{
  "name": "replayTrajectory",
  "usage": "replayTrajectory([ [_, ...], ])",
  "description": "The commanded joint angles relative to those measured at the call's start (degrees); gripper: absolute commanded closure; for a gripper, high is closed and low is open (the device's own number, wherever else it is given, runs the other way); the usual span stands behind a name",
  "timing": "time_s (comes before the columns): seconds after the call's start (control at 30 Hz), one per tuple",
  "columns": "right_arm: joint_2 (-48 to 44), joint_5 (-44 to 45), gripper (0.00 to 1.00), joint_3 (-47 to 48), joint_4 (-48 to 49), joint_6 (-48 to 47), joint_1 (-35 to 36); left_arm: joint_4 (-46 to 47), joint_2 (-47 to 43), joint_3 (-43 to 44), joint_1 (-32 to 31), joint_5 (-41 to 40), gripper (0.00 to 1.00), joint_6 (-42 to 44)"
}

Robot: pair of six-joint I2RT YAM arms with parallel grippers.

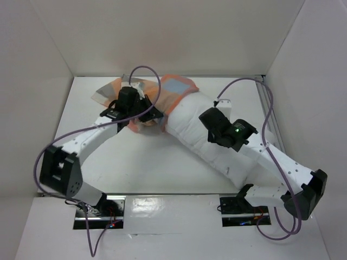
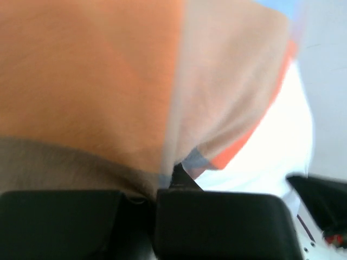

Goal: Put the pillow into the pillowcase

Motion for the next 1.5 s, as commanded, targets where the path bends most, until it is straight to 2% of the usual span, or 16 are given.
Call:
replayTrajectory([
  [0.0, -2.0, -0.5, 1.0, 8.7, 1.8, -9.0, 0.1, -8.1, -12.3, 4.7, -1.7, -2.9, 1.0, 4.1],
  [0.2, -6.6, -11.0, 1.0, 15.9, -2.0, -13.0, 0.1, -30.5, -25.6, 12.3, -7.4, -9.0, 1.0, 4.8],
  [0.37, -7.0, -14.7, 1.0, 23.9, -4.2, -12.3, 0.1, -43.6, -26.9, 22.3, -10.2, -12.5, 1.0, 3.1],
  [0.47, -3.4, -12.9, 1.0, 25.1, -2.1, -11.7, 0.1, -45.7, -21.4, 27.4, -10.2, -16.1, 1.0, 5.2],
  [0.63, 15.3, -12.4, 1.0, 31.0, 5.4, -16.5, -2.9, -45.7, -6.7, 36.5, -9.6, -19.0, 1.0, 8.5],
  [0.77, 32.5, -29.3, 1.0, 39.6, 10.6, -21.5, -17.8, -41.9, 5.3, 41.7, -5.9, -17.1, 1.0, 11.3],
  [0.8, 35.2, -30.4, 1.0, 41.7, 12.4, -21.5, -19.8, -41.2, 7.7, 42.6, -4.8, -16.6, 0.98, 11.4],
  [0.87, 43.5, -30.4, 0.98, 45.3, 16.1, -21.5, -22.6, -38.3, 14.4, 45.9, -1.5, -14.9, 0.77, 12.6],
  [0.9, 46.6, -29.8, 0.94, 52.1, 16.1, -21.5, -24.8, -37.6, 16.5, 47.4, -0.3, -13.0, 0.63, 13.1],
  [0.93, 49.7, -29.3, 0.87, 55.8, 15.3, -21.5, -25.7, -36.5, 18.3, 48.9, 0.6, -12.0, 0.34, 13.9],
  [0.97, 55.5, -29.3, 0.54, 60.0, 13.4, -21.5, -26.5, -36.0, 20.1, 50.8, 2.1, -12.0, 0.29, 14.7],
  [1.0, 58.2, -28.4, 0.39, 64.7, 11.7, -21.5, -27.2, -36.0, 21.9, 55.2, 2.8, -12.0, 0.2, 15.5],
  [1.07, 63.7, -26.4, 0.14, 77.4, 7.7, -22.0, -29.0, -38.2, 26.2, 60.6, 5.1, -12.0, 0.17, 18.4],
  [1.2, 57.3, -25.7, 0.0, 75.0, 12.6, -22.0, -32.0, -38.2, 26.5, 67.1, 10.2, -8.6, 0.16, 20.8],
  [1.33, 44.3, -25.7, 0.0, 58.9, 22.9, -22.0, -34.2, -33.6, 20.9, 62.6, 13.9, -8.6, 0.15, 22.2],
  [1.47, 41.2, -28.4, 0.0, 59.2, 21.4, -24.9, -33.7, -33.6, 18.4, 62.1, 19.8, -4.7, 0.23, 19.8],
])
